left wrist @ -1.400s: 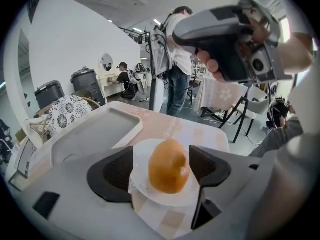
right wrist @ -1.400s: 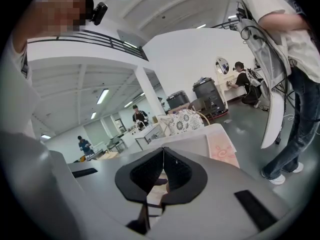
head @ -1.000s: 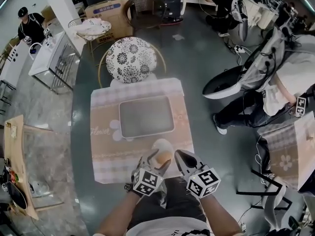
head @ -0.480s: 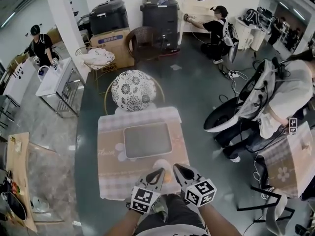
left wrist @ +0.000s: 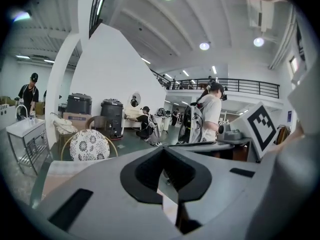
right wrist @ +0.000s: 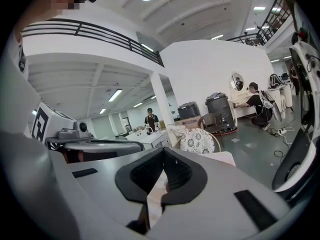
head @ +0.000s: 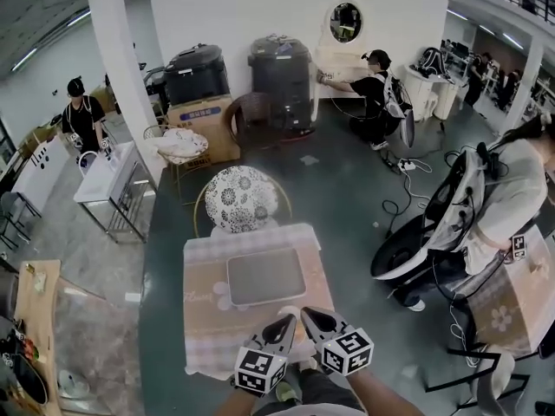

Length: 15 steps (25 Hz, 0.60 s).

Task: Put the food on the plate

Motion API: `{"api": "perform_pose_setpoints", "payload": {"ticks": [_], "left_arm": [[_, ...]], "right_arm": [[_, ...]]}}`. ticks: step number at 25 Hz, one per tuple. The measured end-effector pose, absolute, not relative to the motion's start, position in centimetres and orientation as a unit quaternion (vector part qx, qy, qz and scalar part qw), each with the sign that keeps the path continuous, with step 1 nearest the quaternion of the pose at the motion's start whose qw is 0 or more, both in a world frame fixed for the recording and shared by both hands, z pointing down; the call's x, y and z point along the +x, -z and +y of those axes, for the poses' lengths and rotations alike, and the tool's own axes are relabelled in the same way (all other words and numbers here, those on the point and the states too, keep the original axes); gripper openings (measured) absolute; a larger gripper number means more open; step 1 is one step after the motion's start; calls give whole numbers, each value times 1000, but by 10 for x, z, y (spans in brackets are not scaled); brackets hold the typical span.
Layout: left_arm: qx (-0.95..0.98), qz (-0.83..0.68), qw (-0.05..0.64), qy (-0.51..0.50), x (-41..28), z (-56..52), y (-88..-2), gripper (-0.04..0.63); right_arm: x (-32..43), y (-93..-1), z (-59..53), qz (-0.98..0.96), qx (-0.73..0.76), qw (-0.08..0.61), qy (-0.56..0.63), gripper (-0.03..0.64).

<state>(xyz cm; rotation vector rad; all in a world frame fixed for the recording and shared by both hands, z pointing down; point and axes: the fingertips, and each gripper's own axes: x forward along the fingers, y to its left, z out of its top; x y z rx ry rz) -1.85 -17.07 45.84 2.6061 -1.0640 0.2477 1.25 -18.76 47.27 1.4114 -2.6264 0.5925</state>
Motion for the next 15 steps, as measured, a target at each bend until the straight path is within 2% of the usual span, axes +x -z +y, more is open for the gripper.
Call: {"api": "perform_pose_setpoints", "payload": {"ticks": [15], "left_arm": [[906,-395,137,-61,-26,-162,-428,5]], "right_arm": [[10,-441,-171,-868,465,50,-165,14]]}}
